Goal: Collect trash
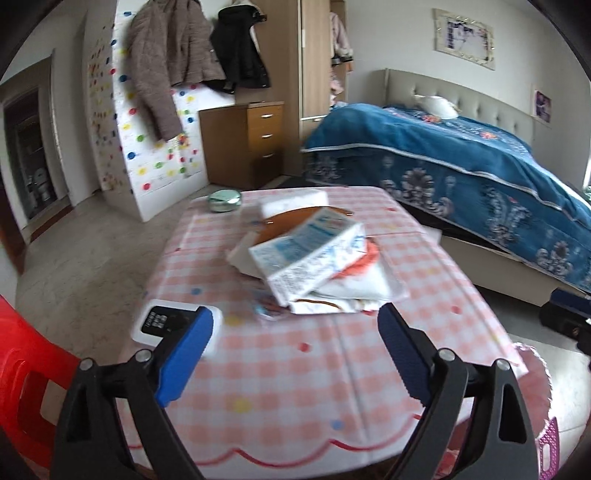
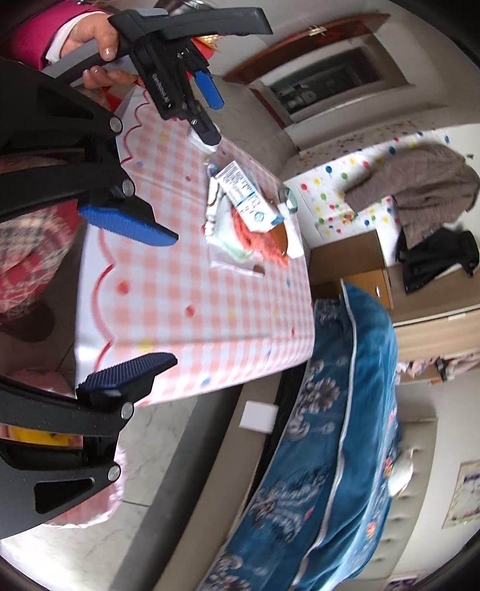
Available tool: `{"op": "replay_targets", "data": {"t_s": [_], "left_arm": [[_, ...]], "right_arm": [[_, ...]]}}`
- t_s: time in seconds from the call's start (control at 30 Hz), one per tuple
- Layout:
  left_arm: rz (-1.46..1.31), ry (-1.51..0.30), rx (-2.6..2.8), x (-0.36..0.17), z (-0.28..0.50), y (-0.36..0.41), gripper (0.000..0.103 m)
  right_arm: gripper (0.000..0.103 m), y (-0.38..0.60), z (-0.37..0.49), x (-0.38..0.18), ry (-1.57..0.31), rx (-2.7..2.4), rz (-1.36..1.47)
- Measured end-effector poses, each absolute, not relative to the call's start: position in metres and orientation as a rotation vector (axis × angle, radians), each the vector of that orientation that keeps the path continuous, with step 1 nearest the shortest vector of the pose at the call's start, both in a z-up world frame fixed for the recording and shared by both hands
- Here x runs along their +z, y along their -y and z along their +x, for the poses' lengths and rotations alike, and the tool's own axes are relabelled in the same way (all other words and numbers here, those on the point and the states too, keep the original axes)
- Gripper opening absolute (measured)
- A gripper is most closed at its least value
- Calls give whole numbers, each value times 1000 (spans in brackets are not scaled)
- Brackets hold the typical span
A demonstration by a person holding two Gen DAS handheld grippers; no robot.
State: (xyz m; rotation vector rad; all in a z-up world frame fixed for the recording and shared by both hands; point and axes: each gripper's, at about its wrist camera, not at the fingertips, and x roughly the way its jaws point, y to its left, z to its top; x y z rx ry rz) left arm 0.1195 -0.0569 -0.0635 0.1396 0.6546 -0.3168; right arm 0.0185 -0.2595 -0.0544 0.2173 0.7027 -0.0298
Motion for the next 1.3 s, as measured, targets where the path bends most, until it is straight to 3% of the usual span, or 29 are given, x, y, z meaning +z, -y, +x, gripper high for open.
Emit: {"op": "replay_targets", "data": {"t_s": [0.77,0.87,1.07,1.13,1.3], "left_arm": [[249,-772,-313,-119,207,91,88],[240,-805,-328,-123,213,92,84],[175,-814,-345,-118,212,79,39],[156,-802,-351,-113,208,74,18],[106,-784,-373,-99,196,57,11]], "right_arm": [[64,258,111,-62,-738,5,247],[64,260,111,-65,-742,4,255],[64,260,104,-63,-737,4,257],[64,260,101,-62,-733,4,257],[64,254,90,-57,-721,14,258]]}}
